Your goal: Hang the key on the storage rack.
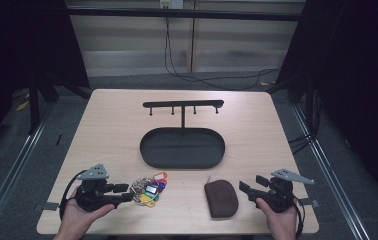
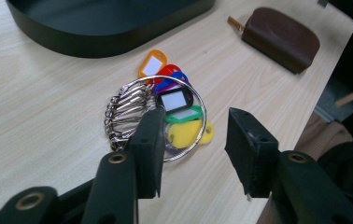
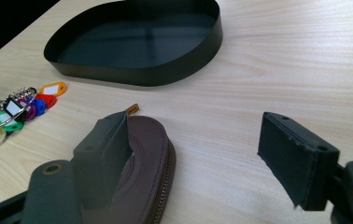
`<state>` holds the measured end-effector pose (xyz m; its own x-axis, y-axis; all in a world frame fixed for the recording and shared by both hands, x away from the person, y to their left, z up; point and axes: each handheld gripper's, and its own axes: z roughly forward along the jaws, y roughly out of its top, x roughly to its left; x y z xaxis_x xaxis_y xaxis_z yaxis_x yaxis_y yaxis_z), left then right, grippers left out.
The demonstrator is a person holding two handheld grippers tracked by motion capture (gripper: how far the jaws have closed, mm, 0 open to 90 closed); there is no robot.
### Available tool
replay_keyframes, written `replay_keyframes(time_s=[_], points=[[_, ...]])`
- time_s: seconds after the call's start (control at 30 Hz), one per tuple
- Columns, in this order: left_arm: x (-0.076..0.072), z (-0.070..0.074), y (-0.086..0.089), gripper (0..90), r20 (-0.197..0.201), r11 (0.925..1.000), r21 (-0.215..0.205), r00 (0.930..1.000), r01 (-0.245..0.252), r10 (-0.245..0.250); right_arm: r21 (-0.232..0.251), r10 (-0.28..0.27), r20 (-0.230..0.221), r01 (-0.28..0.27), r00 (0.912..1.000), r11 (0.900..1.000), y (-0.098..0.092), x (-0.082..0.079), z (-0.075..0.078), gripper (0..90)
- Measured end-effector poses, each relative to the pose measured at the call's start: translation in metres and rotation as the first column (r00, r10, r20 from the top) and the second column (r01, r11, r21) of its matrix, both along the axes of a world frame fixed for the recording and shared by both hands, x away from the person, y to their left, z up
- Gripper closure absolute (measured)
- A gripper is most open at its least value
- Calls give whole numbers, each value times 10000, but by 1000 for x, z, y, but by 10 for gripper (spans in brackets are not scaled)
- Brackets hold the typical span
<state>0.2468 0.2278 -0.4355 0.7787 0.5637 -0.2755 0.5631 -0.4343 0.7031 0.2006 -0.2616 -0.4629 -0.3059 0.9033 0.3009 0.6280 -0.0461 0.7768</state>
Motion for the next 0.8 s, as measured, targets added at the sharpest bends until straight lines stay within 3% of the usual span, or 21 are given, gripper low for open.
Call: replay_keyframes(time_s=[0.1,0.23,0.33,0.37,0.5,0.63,0.8], points=[[1,6,-10,604,105,9990,366,9996,253,-257,-17,-16,11,16,10000,10000,0,-1,0,247],[4,12,-16,616,52,9988,331,9993,369,-371,-33,-51,-4,51,10000,10000,-1,-1,0,247],[7,16,-18,605,-78,9988,221,9990,448,-446,7,-73,-36,73,10000,10000,-1,-1,-1,248],[11,19,-21,592,-257,9992,-66,9988,405,-406,-23,-42,-47,42,10000,10000,-1,0,-1,255],[18,23,-27,609,-597,9978,-318,9964,589,-607,-90,-32,-8,32,10000,10000,0,-1,0,255],[20,20,-33,607,-706,9969,206,9948,756,-739,-81,-63,0,63,10000,9999,-1,-1,0,258],[24,17,-41,614,-914,9893,932,9904,1121,-1036,-122,-93,-12,93,10000,9999,-1,-1,0,262]])
